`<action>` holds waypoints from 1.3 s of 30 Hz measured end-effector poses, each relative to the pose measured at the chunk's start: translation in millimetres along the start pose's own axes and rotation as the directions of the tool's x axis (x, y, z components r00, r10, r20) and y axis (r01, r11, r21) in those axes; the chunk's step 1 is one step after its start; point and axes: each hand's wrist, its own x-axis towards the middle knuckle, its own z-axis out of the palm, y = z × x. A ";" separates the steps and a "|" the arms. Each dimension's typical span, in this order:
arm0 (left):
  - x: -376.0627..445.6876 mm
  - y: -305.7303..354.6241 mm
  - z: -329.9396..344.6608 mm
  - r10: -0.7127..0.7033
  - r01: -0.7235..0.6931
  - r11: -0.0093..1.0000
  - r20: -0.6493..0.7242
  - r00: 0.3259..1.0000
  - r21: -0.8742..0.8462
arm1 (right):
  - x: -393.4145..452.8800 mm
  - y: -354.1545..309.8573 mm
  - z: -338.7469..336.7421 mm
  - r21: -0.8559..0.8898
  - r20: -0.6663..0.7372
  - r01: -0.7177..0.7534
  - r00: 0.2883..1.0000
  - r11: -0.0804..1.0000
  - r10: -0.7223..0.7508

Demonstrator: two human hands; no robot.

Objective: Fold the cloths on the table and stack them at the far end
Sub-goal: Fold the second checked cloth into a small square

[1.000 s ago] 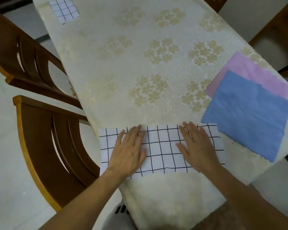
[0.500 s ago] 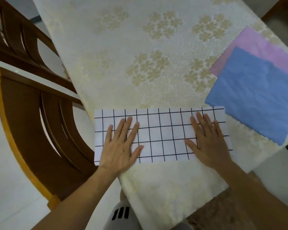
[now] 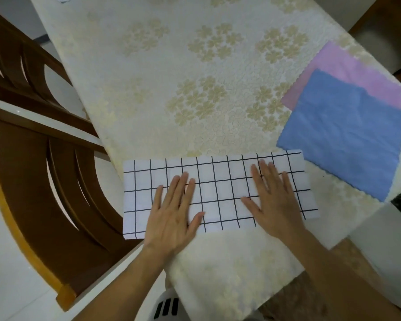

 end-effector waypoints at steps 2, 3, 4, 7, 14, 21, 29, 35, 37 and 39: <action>-7.8 -9.1 -0.9 -0.008 0.008 1.000 -0.002 1.000 -0.017 | -11.0 23.4 -1.8 -0.013 -0.010 -0.078 0.997 0.997 0.078; -10.0 -12.1 -2.4 -0.011 0.011 1.000 -0.003 1.000 -0.025 | -15.9 32.5 -3.3 -0.023 -0.012 -0.107 0.994 0.994 0.107; -10.6 -14.9 -4.6 -0.013 0.013 0.999 -0.010 1.000 -0.029 | -19.2 39.0 -4.9 -0.030 -0.015 -0.125 0.992 0.992 0.125; 2.3 -26.1 -14.8 -0.016 0.012 0.998 -0.063 0.998 -0.055 | -9.9 40.4 -13.0 -0.009 -0.079 -0.111 0.991 0.994 0.110; 37.4 -32.1 -14.0 0.001 -0.001 1.000 -0.031 1.000 -0.013 | 35.1 26.2 -10.1 0.016 -0.065 -0.038 0.997 0.999 0.039; 33.5 -40.3 -14.6 -0.025 0.021 0.998 -0.068 0.997 -0.056 | 29.2 44.6 -11.4 -0.013 -0.098 -0.049 0.994 0.999 0.048; 26.6 -46.0 -28.2 -0.055 0.054 0.996 -0.008 0.998 -0.073 | 25.2 43.4 -20.5 0.119 -0.112 -0.066 0.991 0.991 0.079; 52.2 -28.0 -82.5 0.207 -0.205 0.978 -0.057 0.977 0.039 | -8.0 48.3 -57.1 0.173 -0.421 -0.113 0.890 0.978 0.178; 68.9 -10.2 -95.5 0.337 -0.333 0.940 -0.066 0.939 0.071 | -18.2 49.8 -65.5 0.150 -0.453 -0.151 0.868 0.977 0.204; 86.9 11.0 -103.6 0.456 -0.447 0.889 -0.094 0.885 0.102 | -27.3 52.3 -72.3 0.153 -0.472 -0.201 0.845 0.968 0.250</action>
